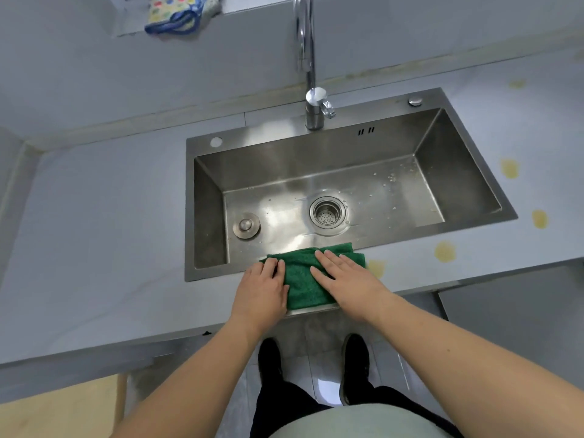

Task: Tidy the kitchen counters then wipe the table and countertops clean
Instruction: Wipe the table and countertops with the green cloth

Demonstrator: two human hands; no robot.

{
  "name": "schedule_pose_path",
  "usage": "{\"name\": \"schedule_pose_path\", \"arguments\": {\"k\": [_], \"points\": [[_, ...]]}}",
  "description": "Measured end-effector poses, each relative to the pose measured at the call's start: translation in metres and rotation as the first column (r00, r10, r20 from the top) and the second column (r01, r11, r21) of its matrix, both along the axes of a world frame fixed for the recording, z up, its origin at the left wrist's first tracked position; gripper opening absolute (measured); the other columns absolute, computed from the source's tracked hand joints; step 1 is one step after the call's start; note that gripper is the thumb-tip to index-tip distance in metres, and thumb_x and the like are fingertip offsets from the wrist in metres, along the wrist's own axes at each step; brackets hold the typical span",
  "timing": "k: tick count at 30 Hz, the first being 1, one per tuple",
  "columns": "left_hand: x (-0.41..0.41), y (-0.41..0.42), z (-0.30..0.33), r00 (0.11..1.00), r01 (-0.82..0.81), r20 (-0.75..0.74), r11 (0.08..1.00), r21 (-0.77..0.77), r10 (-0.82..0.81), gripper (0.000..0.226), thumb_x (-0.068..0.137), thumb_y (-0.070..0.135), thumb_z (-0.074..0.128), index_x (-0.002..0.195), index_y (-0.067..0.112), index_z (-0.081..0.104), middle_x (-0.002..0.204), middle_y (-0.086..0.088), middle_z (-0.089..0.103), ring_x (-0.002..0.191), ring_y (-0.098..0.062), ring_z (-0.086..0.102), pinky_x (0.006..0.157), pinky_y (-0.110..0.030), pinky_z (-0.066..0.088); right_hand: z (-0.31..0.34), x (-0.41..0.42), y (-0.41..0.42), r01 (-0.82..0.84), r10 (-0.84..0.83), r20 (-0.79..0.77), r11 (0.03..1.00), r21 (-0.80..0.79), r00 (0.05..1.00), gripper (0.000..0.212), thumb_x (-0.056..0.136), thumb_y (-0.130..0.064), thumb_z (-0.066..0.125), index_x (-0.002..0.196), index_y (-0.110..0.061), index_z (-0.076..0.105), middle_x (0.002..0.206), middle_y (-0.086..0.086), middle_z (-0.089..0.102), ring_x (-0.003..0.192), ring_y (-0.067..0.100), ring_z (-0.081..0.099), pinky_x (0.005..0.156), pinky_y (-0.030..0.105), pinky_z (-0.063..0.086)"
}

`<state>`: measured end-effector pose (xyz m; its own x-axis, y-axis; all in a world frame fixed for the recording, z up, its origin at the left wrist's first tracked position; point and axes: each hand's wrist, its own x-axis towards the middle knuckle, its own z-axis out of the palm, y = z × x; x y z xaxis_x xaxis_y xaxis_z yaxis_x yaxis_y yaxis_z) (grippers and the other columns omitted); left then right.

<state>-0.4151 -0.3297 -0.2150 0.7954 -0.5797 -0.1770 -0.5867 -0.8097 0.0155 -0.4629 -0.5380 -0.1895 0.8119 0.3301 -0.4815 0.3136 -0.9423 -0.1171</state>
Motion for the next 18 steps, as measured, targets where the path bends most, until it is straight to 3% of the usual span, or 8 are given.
{"name": "schedule_pose_path", "arguments": {"k": [6, 10, 16, 18], "points": [[-0.007, -0.034, 0.0, 0.999, -0.026, -0.028, 0.999, -0.046, 0.024, 0.053, 0.09, 0.032, 0.058, 0.136, 0.007, 0.055, 0.125, -0.007, 0.056, 0.101, -0.028, 0.054, 0.094, -0.039, 0.048, 0.002, -0.008, -0.024, 0.018, -0.018, -0.005, 0.999, -0.033, 1.0, 0.073, 0.095, -0.003, 0.041, 0.154, -0.01, -0.001, 0.159, 0.016, -0.017, 0.148, 0.029, -0.01, 0.119, 0.038, -0.001], [-0.011, -0.011, -0.005, 1.0, 0.0, 0.017, 0.999, -0.055, 0.001, 0.05, 0.083, 0.027, 0.066, 0.129, 0.008, 0.061, 0.121, -0.008, 0.061, 0.095, -0.03, 0.06, 0.091, -0.044, 0.051, 0.002, -0.002, -0.005, -0.041, 0.042, 0.005, 0.997, -0.067, 0.999, 0.067, 0.097, -0.006, 0.038, 0.152, -0.001, 0.0, 0.158, 0.022, -0.014, 0.147, 0.035, -0.009, 0.12, 0.044, 0.0], [-0.01, 0.045, -0.009, 0.998, -0.057, -0.011, 0.998, 0.026, 0.057, 0.052, 0.091, 0.034, 0.041, 0.134, 0.01, 0.057, 0.128, -0.008, 0.06, 0.106, -0.031, 0.059, 0.096, -0.051, 0.047, -0.001, 0.008, 0.042, -0.071, 0.07, -0.033, 0.997, -0.037, 0.997, 0.07, 0.095, -0.006, 0.041, 0.152, 0.0, 0.0, 0.158, 0.022, -0.015, 0.147, 0.034, -0.01, 0.121, 0.044, -0.001], [-0.01, 0.049, -0.007, 0.997, -0.071, -0.006, 0.997, 0.025, 0.072, 0.048, 0.091, 0.032, 0.052, 0.134, 0.011, 0.057, 0.128, -0.007, 0.06, 0.106, -0.031, 0.058, 0.096, -0.05, 0.047, -0.003, 0.01, 0.046, -0.056, 0.056, -0.028, 0.998, -0.01, 0.998, 0.073, 0.094, -0.005, 0.043, 0.153, -0.001, 0.0, 0.158, 0.021, -0.015, 0.147, 0.033, -0.011, 0.121, 0.043, -0.002]]}}
